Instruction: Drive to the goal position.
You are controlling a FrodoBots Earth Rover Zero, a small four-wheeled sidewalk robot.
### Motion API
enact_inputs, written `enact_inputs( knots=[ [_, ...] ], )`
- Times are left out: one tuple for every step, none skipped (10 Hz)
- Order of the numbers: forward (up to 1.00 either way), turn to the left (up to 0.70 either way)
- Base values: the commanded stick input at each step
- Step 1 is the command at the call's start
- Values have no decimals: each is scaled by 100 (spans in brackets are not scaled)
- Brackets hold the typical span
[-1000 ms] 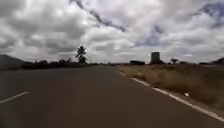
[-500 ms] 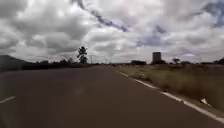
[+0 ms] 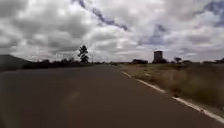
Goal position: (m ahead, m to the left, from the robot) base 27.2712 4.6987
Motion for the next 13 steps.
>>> enact_inputs(
  knots=[
    [85, 0],
    [85, 0],
    [85, 0],
    [85, 0],
    [85, -9],
    [85, -24],
    [85, -33],
    [85, -33],
    [85, -33],
    [85, -33],
    [85, -33],
    [85, -33],
    [85, -33]
  ],
)
